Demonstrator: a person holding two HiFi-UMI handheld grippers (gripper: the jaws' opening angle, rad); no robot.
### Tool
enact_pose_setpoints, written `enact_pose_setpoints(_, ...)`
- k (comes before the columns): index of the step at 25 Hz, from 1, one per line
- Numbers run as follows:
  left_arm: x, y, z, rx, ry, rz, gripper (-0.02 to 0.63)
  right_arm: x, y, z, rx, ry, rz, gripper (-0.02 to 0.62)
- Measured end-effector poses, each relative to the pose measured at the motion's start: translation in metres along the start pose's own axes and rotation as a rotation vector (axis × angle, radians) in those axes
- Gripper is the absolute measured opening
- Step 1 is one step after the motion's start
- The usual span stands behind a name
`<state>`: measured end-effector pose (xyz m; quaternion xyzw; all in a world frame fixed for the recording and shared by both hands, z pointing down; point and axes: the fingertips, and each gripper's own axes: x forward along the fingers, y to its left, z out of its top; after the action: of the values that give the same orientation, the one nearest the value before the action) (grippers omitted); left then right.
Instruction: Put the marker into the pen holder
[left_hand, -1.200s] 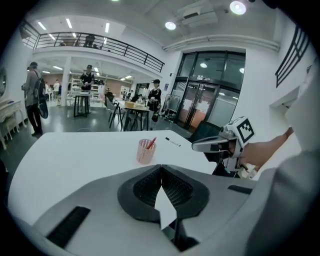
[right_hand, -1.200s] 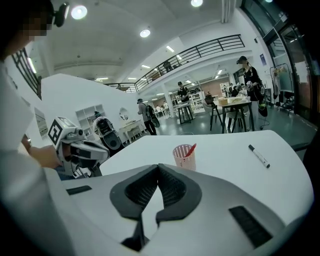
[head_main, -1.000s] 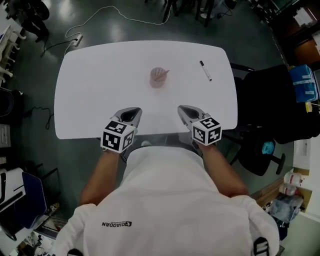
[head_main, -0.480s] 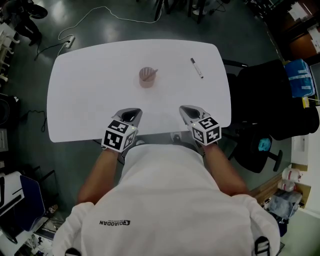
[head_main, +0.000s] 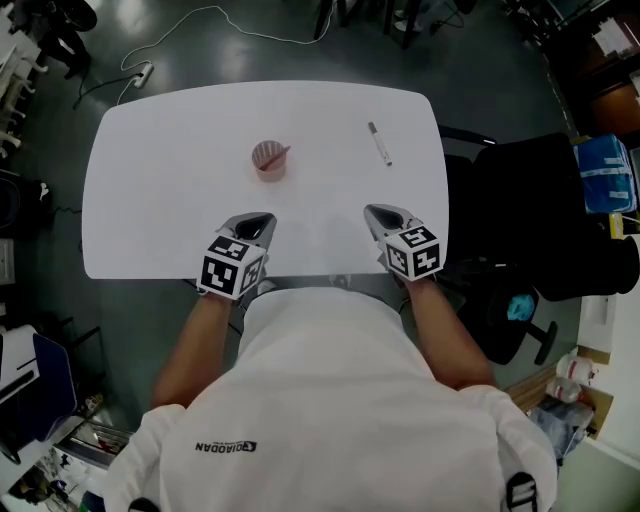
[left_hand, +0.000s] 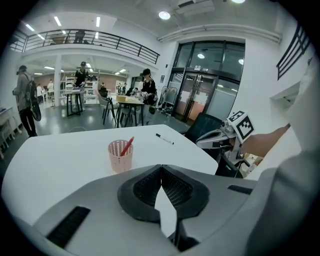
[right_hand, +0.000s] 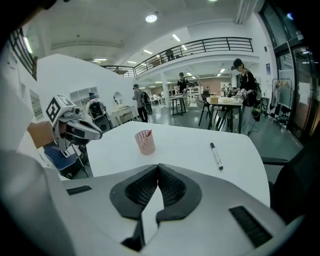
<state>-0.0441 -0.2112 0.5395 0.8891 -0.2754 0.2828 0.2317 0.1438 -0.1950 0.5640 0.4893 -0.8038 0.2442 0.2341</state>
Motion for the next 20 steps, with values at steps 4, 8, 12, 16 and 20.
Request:
enact_pose_setpoints(4, 0.023, -0.011, 0.007, -0.022, 0.025, 0.024, 0.028, -0.002, -0.036, -0.009, 0.013, 0.021, -0.005, 0.020)
enact_pose_setpoints(8, 0.046, -0.031, 0.012, -0.039, 0.036, 0.036, 0.028, -0.009, -0.068, -0.018, 0.009, 0.028, 0.007, 0.020)
enact_pose_setpoints(12, 0.069, -0.035, 0.018, -0.044, 0.042, 0.083, 0.028, -0.008, -0.114, -0.032, 0.049, 0.035, -0.019, 0.020)
enact_pose_setpoints(16, 0.071, -0.028, 0.017, -0.110, 0.038, 0.147, 0.028, 0.000, -0.146, -0.040, 0.065, 0.070, -0.059, 0.021)
enact_pose_setpoints(20, 0.073, -0.035, 0.013, -0.156, 0.037, 0.184, 0.028, 0.018, -0.167, -0.043, 0.051, 0.095, -0.049, 0.021)
